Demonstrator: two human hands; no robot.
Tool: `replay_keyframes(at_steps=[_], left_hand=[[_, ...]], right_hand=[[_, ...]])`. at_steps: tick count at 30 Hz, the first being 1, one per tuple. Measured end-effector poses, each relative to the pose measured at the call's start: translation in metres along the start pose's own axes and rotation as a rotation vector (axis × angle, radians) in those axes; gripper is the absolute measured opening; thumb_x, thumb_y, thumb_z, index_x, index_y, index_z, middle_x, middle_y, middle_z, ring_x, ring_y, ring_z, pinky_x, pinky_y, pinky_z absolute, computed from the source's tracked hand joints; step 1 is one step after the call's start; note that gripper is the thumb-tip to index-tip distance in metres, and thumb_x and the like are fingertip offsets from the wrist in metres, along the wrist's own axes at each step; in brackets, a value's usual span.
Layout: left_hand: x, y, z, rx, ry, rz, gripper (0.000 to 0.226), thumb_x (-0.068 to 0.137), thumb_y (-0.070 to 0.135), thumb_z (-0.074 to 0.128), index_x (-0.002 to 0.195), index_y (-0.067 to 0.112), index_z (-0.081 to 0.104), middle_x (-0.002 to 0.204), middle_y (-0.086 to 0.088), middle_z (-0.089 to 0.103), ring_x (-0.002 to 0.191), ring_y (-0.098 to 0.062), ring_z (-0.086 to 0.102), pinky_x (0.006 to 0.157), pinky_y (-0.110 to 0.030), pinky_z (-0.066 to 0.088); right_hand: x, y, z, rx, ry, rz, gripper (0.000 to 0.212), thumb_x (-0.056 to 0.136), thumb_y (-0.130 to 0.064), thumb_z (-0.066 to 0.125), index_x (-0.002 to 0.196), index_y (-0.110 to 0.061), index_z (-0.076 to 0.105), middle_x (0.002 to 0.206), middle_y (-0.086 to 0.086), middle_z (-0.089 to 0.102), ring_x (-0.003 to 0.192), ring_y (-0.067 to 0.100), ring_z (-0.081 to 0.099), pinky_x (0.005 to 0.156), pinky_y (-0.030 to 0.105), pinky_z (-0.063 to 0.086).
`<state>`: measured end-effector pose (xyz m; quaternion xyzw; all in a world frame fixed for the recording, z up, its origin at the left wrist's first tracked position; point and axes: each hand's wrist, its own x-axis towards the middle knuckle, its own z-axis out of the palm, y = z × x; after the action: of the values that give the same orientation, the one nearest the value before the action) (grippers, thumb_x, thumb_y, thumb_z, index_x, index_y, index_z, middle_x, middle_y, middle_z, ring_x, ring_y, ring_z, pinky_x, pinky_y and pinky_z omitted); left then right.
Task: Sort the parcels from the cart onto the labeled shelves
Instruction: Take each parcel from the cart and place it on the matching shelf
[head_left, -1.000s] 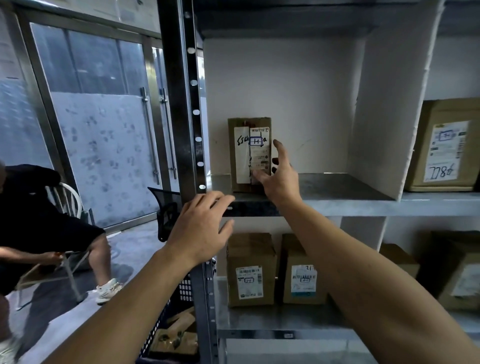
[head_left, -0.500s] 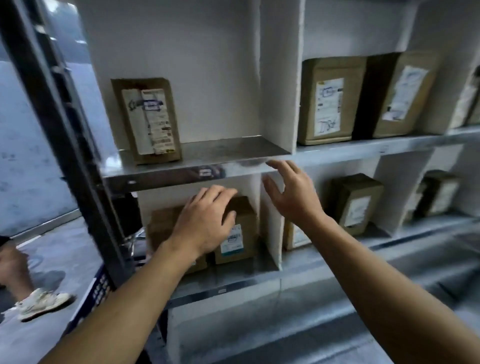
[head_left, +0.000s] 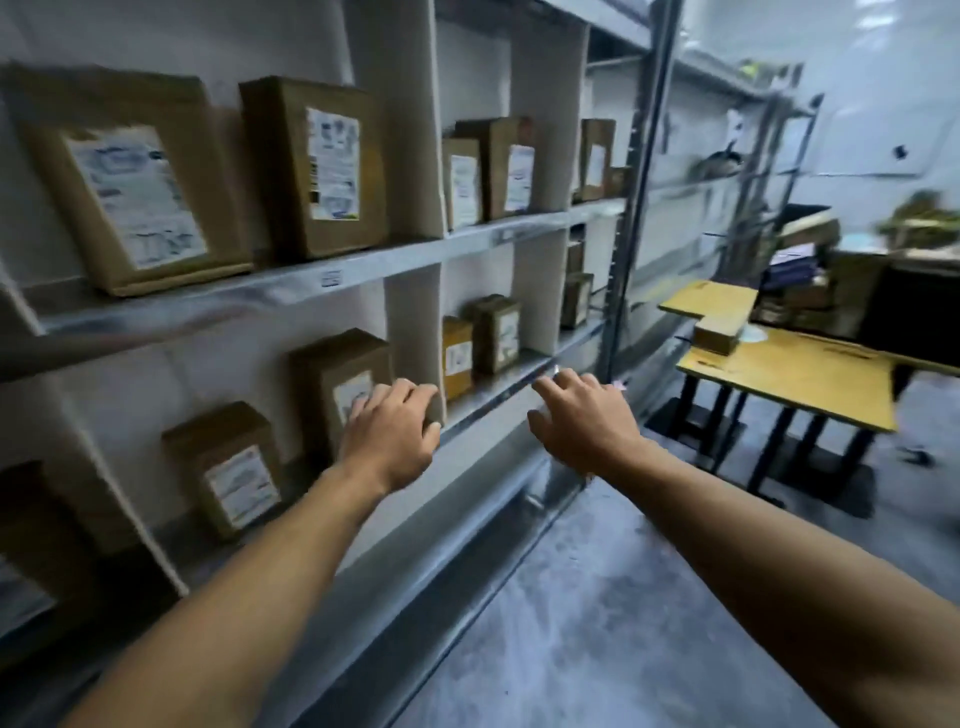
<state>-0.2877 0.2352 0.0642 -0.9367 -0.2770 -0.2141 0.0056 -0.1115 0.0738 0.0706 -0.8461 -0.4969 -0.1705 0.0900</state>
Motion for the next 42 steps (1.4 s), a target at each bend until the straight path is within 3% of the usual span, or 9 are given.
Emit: replay_keyframes(at_steps=[6,15,20,29,42], left_hand=[[0.067,0.124,0.072,-0.056,-0.129,0.197,0.047,0.093,0.039,0.048,0.138,0.024,0.045,0.136,-0.003,0.051,0.122,-0.026,0.047,0.101,-0.041,0.039],[0.152,0.249,0.152,-0.084,-0.203,0.43,0.048,0.092,0.041,0.05,0.137,0.025,0.046,0.131,-0.002,0.053,0.118,-0.027,0.05,0.097,-0.04,0.041],[0.224,0.293,0.199,-0.116,-0.187,0.532,0.046,0.091,0.04,0.051,0.134,0.024,0.048,0.127,-0.002,0.056,0.113,-0.027,0.052,0.094,-0.041,0.042],[0.38,0.357,0.277,-0.101,-0.166,0.69,0.047,0.092,0.041,0.047,0.136,0.026,0.045,0.13,0.001,0.054,0.116,-0.024,0.05,0.099,-0.041,0.037],[0.505,0.443,0.385,-0.117,-0.177,0.706,0.043,0.091,0.038,0.049,0.132,0.023,0.051,0.129,0.001,0.055,0.118,-0.024,0.05,0.102,-0.039,0.036]], right_hand=[[-0.043,0.143,0.012,-0.128,-0.117,0.173,0.04,0.098,-0.046,0.047,0.13,-0.022,0.05,0.127,0.01,0.056,0.115,0.034,0.056,0.086,0.043,0.048],[-0.067,0.271,0.043,-0.133,-0.202,0.43,0.043,0.098,-0.049,0.042,0.13,-0.022,0.05,0.125,0.009,0.056,0.111,0.032,0.057,0.083,0.041,0.047],[-0.03,0.338,0.068,-0.127,-0.193,0.529,0.046,0.099,-0.049,0.04,0.136,-0.023,0.047,0.13,0.008,0.054,0.114,0.032,0.054,0.086,0.043,0.045],[0.064,0.448,0.112,-0.184,-0.157,0.624,0.045,0.099,-0.049,0.04,0.135,-0.023,0.049,0.126,0.006,0.056,0.109,0.03,0.056,0.079,0.039,0.044],[0.153,0.593,0.181,-0.112,-0.195,0.676,0.045,0.099,-0.046,0.041,0.136,-0.021,0.048,0.13,0.008,0.054,0.115,0.033,0.054,0.088,0.043,0.044]])
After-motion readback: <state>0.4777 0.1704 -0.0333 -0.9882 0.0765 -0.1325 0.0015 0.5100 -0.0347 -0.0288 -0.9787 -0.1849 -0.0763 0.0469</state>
